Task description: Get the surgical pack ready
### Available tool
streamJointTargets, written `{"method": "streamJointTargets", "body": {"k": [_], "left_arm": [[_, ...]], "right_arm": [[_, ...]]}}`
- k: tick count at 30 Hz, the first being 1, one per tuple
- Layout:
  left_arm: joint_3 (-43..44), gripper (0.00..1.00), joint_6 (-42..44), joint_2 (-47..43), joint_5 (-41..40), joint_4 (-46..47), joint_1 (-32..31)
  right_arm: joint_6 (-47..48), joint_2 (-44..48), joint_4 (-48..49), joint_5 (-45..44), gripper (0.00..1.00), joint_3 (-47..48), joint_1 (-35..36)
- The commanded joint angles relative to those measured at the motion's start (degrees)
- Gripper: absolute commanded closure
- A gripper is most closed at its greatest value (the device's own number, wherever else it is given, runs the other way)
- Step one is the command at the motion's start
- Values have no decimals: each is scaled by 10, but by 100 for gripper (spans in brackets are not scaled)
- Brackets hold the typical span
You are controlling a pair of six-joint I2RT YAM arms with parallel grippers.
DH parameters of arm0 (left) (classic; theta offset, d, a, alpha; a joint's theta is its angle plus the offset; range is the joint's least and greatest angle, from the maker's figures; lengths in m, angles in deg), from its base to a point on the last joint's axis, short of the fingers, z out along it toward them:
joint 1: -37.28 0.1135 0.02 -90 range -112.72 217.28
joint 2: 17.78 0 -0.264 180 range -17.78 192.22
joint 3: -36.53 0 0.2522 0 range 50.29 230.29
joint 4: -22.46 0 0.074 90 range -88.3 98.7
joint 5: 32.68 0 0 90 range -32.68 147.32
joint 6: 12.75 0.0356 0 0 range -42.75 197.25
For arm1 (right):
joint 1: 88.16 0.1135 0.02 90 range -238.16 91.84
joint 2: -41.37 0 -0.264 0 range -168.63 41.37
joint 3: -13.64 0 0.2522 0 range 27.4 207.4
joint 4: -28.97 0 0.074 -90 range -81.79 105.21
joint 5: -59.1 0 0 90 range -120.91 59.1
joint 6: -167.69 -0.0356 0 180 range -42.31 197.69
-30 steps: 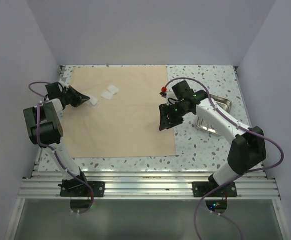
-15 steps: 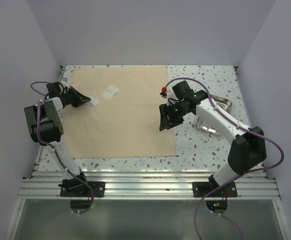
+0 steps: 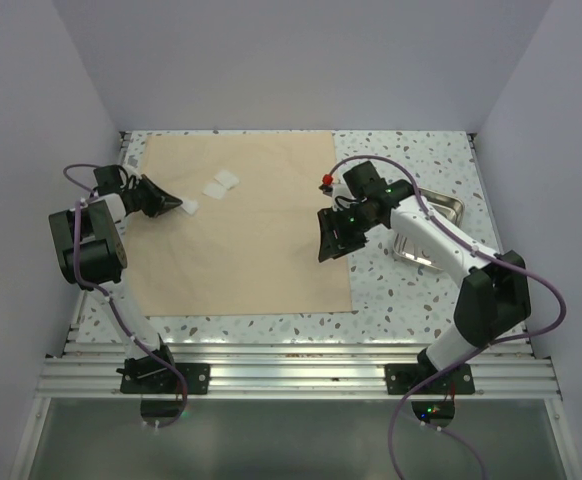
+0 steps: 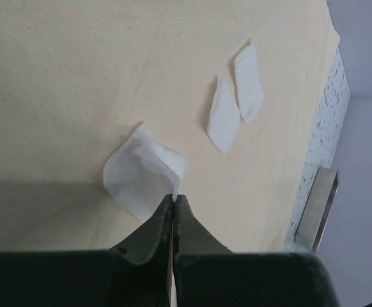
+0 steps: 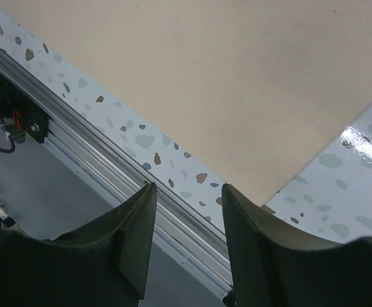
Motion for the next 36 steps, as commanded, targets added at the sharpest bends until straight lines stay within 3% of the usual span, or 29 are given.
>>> {"method": "streamJointTargets", "body": {"k": [1, 22, 30, 36], "left_arm": [[26, 100, 17, 9, 8, -13, 8], [87, 100, 61, 63, -20, -78, 8], [85, 66, 72, 22, -53, -93, 8], [92, 63, 62, 2, -57, -103, 8]], "right_arm": [[8, -5, -12, 4, 51, 25, 2], [5, -14, -15, 2, 51, 31, 2], [7, -16, -14, 3, 51, 28, 2], [8, -12, -9, 9, 51, 21, 2]]}}
